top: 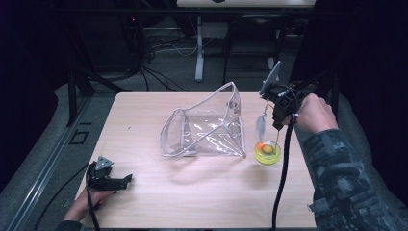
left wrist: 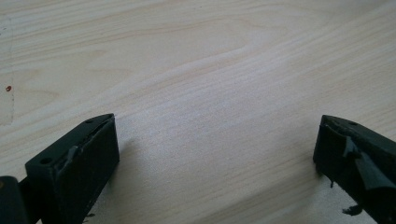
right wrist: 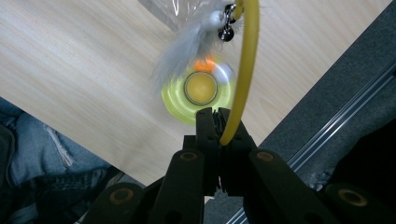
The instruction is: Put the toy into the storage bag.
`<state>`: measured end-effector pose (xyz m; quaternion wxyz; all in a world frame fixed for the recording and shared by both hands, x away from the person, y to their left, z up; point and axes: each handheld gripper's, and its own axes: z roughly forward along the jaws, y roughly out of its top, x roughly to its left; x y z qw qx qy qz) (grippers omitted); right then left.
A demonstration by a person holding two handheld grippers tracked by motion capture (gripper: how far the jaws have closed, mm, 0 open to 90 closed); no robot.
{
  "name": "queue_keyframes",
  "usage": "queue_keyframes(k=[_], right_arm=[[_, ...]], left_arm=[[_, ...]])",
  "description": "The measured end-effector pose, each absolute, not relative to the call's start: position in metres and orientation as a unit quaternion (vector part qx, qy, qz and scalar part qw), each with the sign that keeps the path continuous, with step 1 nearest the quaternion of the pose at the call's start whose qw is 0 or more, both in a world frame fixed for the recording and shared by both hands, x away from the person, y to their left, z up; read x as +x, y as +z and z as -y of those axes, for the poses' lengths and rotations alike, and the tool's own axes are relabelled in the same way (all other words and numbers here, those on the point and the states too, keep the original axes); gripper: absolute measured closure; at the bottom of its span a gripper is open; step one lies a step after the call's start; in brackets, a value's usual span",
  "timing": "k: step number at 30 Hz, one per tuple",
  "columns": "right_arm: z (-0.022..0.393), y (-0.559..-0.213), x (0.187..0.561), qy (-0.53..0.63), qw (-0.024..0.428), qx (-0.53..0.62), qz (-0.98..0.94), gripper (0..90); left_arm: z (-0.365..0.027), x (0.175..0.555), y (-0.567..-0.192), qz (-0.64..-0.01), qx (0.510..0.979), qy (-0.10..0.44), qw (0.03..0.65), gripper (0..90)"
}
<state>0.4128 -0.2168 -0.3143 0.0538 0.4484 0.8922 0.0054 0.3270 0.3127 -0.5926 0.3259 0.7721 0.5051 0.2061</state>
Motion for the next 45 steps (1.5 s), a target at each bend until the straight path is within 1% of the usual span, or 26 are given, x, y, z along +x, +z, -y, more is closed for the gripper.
queue_keyframes(k=[10,25,45], right_arm=[[0.21,-0.303,0.427,0.01,0.057,0.451,-0.891,88.0],[0.206,-0.287,0.438,0.009,0.071,0.454,-0.888,88.0],[0.207,-0.269,0.443,0.018,0.082,0.456,-0.886,88.0]], left_arm=[[-0.313,0.327,-0.592,-0.503,0.774,0.206,0.324,0.3],[-0.313,0.327,-0.592,-0.503,0.774,0.206,0.325,0.3],[-0.313,0.326,-0.592,-0.502,0.775,0.205,0.324,0.2]])
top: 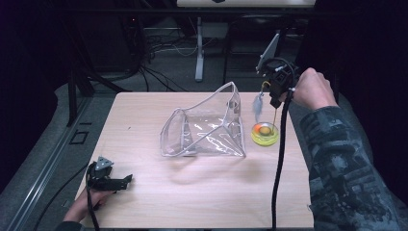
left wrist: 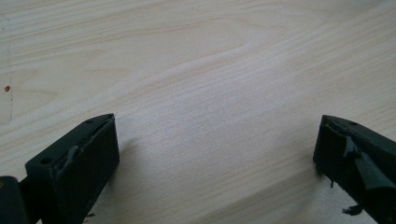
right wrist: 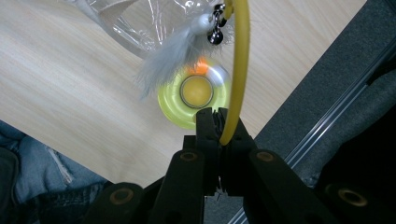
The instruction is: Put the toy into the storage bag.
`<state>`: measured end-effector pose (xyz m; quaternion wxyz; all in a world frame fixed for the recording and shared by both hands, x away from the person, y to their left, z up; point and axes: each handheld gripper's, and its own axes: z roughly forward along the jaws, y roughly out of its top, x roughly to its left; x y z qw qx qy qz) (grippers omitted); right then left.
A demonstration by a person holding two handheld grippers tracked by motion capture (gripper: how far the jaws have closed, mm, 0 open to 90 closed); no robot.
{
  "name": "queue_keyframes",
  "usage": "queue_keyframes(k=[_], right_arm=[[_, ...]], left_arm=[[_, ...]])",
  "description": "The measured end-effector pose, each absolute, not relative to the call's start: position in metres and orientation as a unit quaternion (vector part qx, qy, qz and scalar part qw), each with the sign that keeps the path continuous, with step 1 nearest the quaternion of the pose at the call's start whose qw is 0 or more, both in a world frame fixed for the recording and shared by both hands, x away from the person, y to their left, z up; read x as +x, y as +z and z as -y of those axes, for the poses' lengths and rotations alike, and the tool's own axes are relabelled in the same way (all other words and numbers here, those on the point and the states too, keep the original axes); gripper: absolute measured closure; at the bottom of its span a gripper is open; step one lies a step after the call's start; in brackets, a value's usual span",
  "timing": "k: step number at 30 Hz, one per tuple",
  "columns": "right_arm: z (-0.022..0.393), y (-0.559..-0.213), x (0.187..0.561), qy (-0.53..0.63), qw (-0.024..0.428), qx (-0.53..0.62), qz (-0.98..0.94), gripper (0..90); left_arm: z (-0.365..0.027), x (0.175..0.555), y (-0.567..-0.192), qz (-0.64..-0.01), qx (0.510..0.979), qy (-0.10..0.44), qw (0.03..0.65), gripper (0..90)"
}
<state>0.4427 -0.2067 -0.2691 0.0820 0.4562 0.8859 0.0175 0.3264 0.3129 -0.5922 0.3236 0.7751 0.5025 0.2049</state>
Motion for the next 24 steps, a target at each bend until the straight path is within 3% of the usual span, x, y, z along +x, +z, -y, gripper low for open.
queue_keyframes(k=[24], right_arm=[[0.201,-0.252,0.443,0.02,0.092,0.449,-0.888,88.0]], left_arm=[[-0.313,0.326,-0.592,-0.502,0.775,0.205,0.324,0.3]])
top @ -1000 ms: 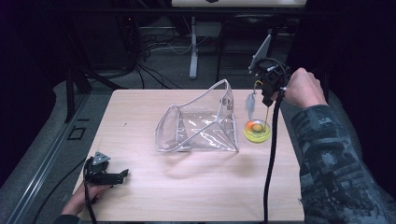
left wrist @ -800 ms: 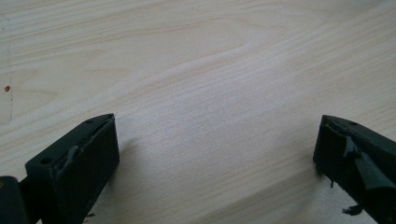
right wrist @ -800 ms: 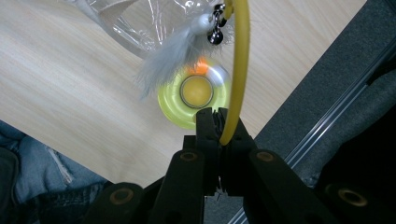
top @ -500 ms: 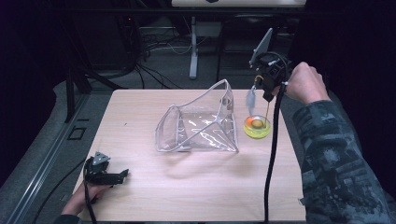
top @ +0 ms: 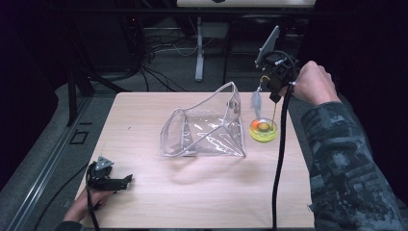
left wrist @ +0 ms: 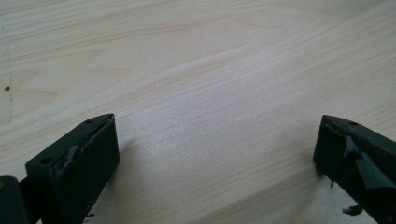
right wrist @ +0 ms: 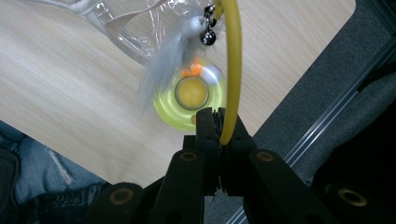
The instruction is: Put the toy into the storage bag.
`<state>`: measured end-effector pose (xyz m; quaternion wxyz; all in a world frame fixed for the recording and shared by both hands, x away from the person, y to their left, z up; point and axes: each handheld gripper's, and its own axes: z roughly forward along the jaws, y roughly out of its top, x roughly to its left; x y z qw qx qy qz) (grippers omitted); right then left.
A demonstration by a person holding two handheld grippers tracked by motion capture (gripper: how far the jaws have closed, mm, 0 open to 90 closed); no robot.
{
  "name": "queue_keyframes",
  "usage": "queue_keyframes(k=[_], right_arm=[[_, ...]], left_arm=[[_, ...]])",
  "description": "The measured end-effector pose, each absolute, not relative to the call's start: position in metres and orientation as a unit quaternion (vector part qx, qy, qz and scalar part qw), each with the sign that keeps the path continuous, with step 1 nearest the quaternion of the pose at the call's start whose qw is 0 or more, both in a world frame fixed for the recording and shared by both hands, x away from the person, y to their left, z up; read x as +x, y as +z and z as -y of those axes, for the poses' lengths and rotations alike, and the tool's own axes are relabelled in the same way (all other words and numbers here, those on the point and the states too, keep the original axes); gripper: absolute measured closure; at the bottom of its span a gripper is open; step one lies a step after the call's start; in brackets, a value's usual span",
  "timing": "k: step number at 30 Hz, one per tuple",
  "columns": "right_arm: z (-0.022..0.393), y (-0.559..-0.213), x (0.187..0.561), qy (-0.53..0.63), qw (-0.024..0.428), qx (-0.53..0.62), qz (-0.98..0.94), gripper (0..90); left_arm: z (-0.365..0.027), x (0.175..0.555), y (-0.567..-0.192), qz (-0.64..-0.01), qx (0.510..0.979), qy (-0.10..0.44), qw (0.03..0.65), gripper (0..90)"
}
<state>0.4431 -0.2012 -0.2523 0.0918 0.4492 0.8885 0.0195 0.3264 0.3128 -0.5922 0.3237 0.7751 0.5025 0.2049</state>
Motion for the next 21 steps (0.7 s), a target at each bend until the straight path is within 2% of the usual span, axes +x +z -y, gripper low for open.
queue_keyframes(k=[21], right_arm=[[0.197,-0.238,0.447,0.031,0.099,0.447,-0.889,88.0]], left_arm=[[-0.313,0.326,-0.592,-0.502,0.775,0.205,0.324,0.3]])
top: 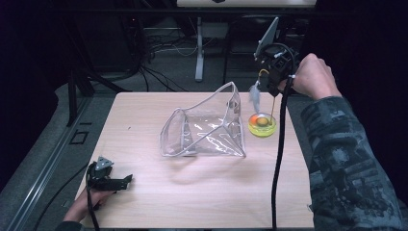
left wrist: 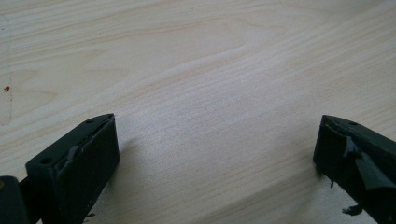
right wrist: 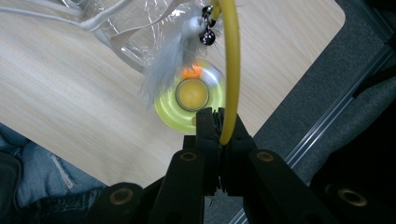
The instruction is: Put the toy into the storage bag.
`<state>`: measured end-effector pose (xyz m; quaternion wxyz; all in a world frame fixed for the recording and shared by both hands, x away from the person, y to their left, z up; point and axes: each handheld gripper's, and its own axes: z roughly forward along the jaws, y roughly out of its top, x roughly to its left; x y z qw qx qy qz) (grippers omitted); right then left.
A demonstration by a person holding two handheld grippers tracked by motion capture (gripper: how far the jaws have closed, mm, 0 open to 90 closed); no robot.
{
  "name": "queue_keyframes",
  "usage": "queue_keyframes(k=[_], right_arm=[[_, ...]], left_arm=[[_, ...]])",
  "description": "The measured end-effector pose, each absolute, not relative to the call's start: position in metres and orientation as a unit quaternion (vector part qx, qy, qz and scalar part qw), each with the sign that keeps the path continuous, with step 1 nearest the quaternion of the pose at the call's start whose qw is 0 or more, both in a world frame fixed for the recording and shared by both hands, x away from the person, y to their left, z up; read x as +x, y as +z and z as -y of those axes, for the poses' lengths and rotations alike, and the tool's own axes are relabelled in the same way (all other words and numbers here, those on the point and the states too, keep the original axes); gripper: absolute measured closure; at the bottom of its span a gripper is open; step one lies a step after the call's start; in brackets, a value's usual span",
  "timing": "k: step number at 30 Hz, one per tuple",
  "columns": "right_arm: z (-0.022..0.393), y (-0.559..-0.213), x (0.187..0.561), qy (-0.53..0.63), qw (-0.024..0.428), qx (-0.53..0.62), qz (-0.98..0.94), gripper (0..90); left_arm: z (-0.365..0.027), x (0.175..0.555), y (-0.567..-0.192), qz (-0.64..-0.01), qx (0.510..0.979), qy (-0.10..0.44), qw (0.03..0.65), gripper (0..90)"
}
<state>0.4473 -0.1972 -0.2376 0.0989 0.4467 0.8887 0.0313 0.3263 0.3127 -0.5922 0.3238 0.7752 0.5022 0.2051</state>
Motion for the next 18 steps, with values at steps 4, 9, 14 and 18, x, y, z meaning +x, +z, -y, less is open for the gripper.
queue_keyframes(k=[4,9,14,18], right_arm=[[0.196,-0.234,0.448,0.033,0.101,0.445,-0.889,88.0],[0.196,-0.229,0.449,0.038,0.108,0.448,-0.887,88.0],[0.193,-0.224,0.448,0.041,0.112,0.447,-0.887,88.0],[0.191,-0.221,0.449,0.04,0.114,0.447,-0.887,88.0]], left_arm=[[-0.313,0.326,-0.592,-0.502,0.775,0.205,0.324,0.3],[-0.313,0.326,-0.592,-0.502,0.776,0.205,0.324,0.3],[-0.313,0.326,-0.592,-0.502,0.776,0.205,0.324,0.3],[-0.313,0.326,-0.592,-0.501,0.776,0.205,0.324,0.3]])
